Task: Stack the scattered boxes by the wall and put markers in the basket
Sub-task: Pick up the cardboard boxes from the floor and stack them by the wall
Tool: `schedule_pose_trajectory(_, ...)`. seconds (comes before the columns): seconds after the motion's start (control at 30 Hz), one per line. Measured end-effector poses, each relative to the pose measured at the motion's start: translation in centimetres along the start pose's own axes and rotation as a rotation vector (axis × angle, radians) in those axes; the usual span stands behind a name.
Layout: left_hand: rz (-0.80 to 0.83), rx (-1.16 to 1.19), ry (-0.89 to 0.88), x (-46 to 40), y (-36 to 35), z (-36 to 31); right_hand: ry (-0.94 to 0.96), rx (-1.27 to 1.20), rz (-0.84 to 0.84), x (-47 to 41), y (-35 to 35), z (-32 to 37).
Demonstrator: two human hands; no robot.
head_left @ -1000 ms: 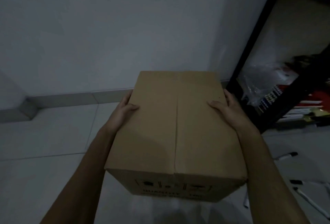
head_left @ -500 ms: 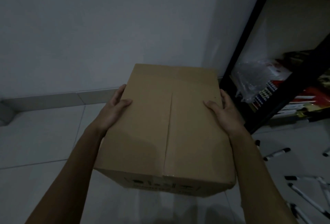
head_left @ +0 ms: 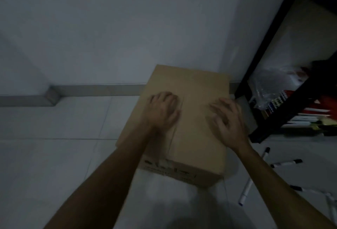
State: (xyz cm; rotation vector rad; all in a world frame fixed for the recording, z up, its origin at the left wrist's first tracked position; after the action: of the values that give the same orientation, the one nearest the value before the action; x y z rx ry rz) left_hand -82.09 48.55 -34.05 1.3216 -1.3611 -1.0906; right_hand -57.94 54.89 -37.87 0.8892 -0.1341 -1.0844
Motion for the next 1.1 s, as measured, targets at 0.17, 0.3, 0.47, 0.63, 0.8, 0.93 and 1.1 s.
schedule_pose_trajectory(0.17, -0.174, 0.169, 0.208, 4.8, -2.9, -7.9, 0.136, 0.010, 0.162, 3.3, -0.5, -0.1)
schedule_pose_trajectory(0.3, -0.342, 0.224, 0.343, 7.7, -5.0, -12.1, 0.133, -0.026, 0.200, 4.0, -0.5, -0.3)
schedule_pose_trajectory(0.47, -0.468, 0.297, 0.406, 8.4, -5.2, -12.1, 0.123, -0.060, 0.168, 4.2, -0.8, 0.2)
schedule_pose_trajectory(0.63, -0.484, 0.317, 0.352, 8.9, -4.9, -9.6, 0.067, -0.043, 0.095, 4.6, -2.4, 2.2)
schedule_pose_trajectory(0.8, -0.439, 0.330, 0.273, 9.2, -3.7, -6.6, -0.025, -0.029, 0.038, 4.9, -4.4, 4.7)
schedule_pose_trajectory(0.93, -0.417, 0.320, 0.222, 9.2, -3.1, -5.1, -0.076, 0.008, 0.015, 4.8, -5.6, 5.7)
schedule_pose_trajectory(1.1, -0.389, 0.329, 0.144, 9.2, -2.6, -2.1, -0.130, 0.066, -0.038, 4.6, -7.9, 7.5)
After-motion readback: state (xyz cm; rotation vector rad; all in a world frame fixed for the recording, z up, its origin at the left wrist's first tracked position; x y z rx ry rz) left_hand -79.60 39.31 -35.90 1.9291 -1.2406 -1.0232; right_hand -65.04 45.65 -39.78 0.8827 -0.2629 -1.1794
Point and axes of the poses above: each hand's wrist, its own x-axis away from the middle knuckle, its own y-axis out of the back of the hand, z = x × y, the point moved 2 cm from there along -x, towards the middle knuckle, and after that the axes turned 11 degrees about z, right-handed, at the moved point
